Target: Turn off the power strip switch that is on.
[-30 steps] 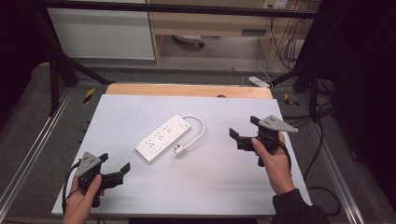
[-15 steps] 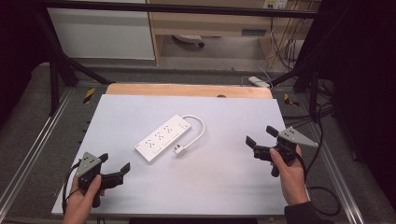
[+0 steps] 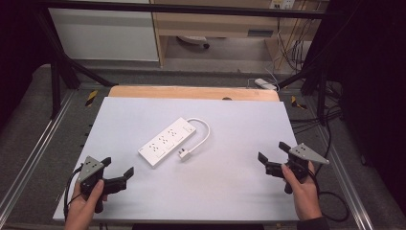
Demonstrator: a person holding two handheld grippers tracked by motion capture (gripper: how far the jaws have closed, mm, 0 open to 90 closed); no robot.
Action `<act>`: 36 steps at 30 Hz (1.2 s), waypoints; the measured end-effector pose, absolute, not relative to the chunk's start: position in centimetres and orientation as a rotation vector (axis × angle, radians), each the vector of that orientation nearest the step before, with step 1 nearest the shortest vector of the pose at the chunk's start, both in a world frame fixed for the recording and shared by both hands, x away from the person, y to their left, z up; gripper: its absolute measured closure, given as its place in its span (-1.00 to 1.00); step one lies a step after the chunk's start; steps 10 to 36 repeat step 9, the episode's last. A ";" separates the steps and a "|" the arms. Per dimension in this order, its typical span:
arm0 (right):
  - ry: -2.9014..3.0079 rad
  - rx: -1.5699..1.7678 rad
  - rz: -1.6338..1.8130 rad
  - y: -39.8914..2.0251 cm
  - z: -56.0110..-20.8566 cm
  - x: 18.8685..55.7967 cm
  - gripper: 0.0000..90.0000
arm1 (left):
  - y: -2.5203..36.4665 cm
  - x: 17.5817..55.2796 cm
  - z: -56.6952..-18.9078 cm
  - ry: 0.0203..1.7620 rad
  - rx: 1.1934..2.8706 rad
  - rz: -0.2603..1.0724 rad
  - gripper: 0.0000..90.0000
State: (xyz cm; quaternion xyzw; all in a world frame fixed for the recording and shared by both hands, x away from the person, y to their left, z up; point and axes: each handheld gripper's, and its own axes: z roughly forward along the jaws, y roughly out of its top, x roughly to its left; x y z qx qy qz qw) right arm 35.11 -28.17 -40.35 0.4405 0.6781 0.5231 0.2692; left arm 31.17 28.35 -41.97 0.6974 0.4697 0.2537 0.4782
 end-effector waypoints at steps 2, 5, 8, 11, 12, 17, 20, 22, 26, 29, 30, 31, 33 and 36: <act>1.842 1.188 1.390 -28.2 -41.1 35.0 -0.89 | 28.3 31.1 -42.0 1.146 1.699 0.614 -0.87; 1.863 1.200 1.384 -27.9 -42.4 34.7 -0.89 | 28.3 31.2 -41.9 1.148 1.698 0.617 -0.87; 1.933 1.206 1.367 -27.2 -43.6 34.9 -0.91 | 28.3 31.1 -41.9 1.141 1.700 0.621 -0.87; 1.939 1.214 1.368 -27.0 -43.7 35.0 -0.91 | 28.3 31.1 -41.9 1.146 1.695 0.613 -0.88; 1.939 1.214 1.368 -27.0 -43.7 35.0 -0.91 | 28.3 31.1 -41.9 1.146 1.695 0.613 -0.88; 1.939 1.214 1.368 -27.0 -43.7 35.0 -0.91 | 28.3 31.1 -41.9 1.146 1.695 0.613 -0.88; 1.939 1.214 1.368 -27.0 -43.7 35.0 -0.91 | 28.3 31.1 -41.9 1.146 1.695 0.613 -0.88; 1.939 1.214 1.368 -27.0 -43.7 35.0 -0.91 | 28.3 31.1 -41.9 1.146 1.695 0.613 -0.88; 1.939 1.214 1.368 -27.0 -43.7 35.0 -0.91 | 28.3 31.1 -41.9 1.146 1.695 0.613 -0.88; 1.939 1.214 1.368 -27.0 -43.7 35.0 -0.91 | 28.3 31.1 -41.9 1.146 1.695 0.613 -0.88; 1.939 1.214 1.368 -27.0 -43.7 35.0 -0.91 | 28.3 31.1 -41.9 1.146 1.695 0.613 -0.88; 1.939 1.214 1.368 -27.0 -43.7 35.0 -0.91 | 28.3 31.1 -41.9 1.146 1.695 0.613 -0.88; 1.939 1.214 1.368 -27.0 -43.7 35.0 -0.91 | 28.3 31.1 -41.9 1.146 1.695 0.613 -0.88; 1.939 1.214 1.368 -27.0 -43.7 35.0 -0.91 | 28.3 31.1 -41.9 1.146 1.695 0.613 -0.88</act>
